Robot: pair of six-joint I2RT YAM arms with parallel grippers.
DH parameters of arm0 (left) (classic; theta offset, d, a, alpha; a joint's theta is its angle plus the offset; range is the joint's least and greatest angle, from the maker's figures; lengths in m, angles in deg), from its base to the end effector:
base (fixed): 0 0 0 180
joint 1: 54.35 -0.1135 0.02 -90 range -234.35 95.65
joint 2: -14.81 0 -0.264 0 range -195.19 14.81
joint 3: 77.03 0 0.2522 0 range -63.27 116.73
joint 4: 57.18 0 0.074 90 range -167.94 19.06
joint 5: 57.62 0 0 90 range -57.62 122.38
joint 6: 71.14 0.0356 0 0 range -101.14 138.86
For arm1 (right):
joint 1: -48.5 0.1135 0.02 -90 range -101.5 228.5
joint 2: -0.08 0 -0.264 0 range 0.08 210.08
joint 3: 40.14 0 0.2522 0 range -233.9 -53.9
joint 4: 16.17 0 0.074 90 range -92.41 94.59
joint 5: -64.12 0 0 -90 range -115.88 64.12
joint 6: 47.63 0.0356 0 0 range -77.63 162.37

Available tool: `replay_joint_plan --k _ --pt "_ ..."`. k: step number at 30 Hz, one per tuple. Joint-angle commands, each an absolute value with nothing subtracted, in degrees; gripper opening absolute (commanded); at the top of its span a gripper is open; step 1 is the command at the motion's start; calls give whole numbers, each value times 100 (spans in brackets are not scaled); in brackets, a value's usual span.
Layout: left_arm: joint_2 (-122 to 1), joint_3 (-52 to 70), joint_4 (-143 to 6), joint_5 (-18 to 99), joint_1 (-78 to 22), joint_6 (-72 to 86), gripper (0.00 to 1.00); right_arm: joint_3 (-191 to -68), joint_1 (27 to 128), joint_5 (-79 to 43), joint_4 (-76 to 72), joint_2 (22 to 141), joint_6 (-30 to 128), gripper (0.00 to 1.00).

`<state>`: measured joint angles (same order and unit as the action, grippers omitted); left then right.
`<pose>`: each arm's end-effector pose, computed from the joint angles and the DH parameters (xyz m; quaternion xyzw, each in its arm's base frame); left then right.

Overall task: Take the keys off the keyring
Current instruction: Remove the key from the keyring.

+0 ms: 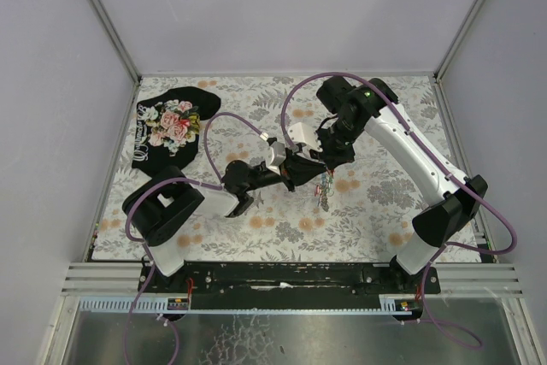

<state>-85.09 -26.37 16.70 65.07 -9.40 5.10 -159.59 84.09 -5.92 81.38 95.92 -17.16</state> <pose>0.2161 -0.2429 0.2259 0.3674 0.4354 -0.5284 0.6295 0.2431 0.1889 0.3739 -0.7360 0.6402 0.1393 0.1702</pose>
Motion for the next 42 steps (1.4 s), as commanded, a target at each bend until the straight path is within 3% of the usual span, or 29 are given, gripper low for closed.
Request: replay_joint_plan --k 1,7,11,16,22,27,32,42 --pt "-8554 -2497 1835 6660 -953 479 9 -16165 8471 -408 8168 9507 -1643 0" --pt "-8577 -2486 1857 6708 -952 458 9 -16157 8471 -392 8163 9505 -1643 0" --pt "-8574 -2482 1888 6787 -962 445 1 -16131 8471 -382 8162 9506 -1645 0" --pt "-8526 -2513 1966 6812 -993 372 0 -16183 8471 -333 8163 9509 -1606 3" --pt "-8234 -2749 2099 6468 -1069 245 0 -16243 8383 -53 8137 9407 -1582 35" --pt "-7935 -2858 2133 6383 -1190 -3 0 -16520 7773 1052 8161 9158 -1617 48" --pt "-7464 -2880 2144 6208 -1251 -222 0 -16366 7043 2744 7948 8743 -1848 49" --pt "-6466 -2777 2170 5387 -1381 -835 0 -15737 6632 4438 5904 8108 -775 42"
